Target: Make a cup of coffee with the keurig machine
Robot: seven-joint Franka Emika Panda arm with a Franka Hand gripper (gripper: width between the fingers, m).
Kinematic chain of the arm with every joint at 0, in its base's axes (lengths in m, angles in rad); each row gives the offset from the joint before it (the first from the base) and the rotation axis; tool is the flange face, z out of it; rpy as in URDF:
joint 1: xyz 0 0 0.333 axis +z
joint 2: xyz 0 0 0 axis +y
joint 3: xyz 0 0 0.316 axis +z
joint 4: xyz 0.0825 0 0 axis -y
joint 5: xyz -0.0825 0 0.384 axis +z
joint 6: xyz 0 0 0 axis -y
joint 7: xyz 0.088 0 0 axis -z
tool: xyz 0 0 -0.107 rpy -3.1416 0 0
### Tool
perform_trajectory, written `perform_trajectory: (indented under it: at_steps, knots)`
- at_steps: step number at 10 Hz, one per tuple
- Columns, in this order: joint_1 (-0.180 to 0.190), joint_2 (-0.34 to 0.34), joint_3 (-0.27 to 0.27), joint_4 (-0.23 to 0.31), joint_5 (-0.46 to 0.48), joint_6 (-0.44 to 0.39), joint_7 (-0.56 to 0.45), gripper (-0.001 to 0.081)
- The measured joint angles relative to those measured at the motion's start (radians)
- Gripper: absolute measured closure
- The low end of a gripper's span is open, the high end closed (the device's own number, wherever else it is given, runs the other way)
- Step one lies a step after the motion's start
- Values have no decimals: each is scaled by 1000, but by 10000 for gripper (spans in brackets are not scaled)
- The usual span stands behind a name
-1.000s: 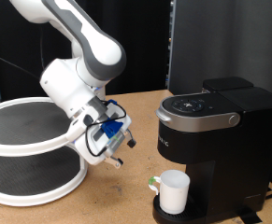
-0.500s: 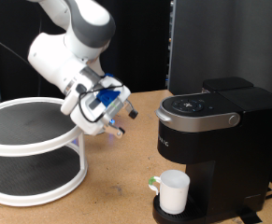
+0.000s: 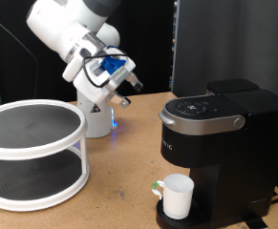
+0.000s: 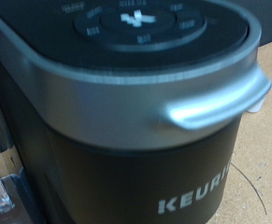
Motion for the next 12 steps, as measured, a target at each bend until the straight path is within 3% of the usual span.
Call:
perform_trajectory:
  at_steps: [3, 4, 5, 7, 9, 11, 12]
  knots:
    - [-74, -37, 57, 12, -31, -86, 62, 8]
    - [-74, -36, 56, 11, -31, -85, 60, 8]
    - [-79, -32, 64, 11, -84, -91, 52, 8]
    - [-110, -18, 130, 20, -255, -110, 45, 8]
    - [-139, 0, 203, 65, -412, -224, 54, 8]
    - [-139, 25, 233, 119, -477, -336, 48, 8]
    - [-139, 25, 233, 115, -471, -323, 50, 8]
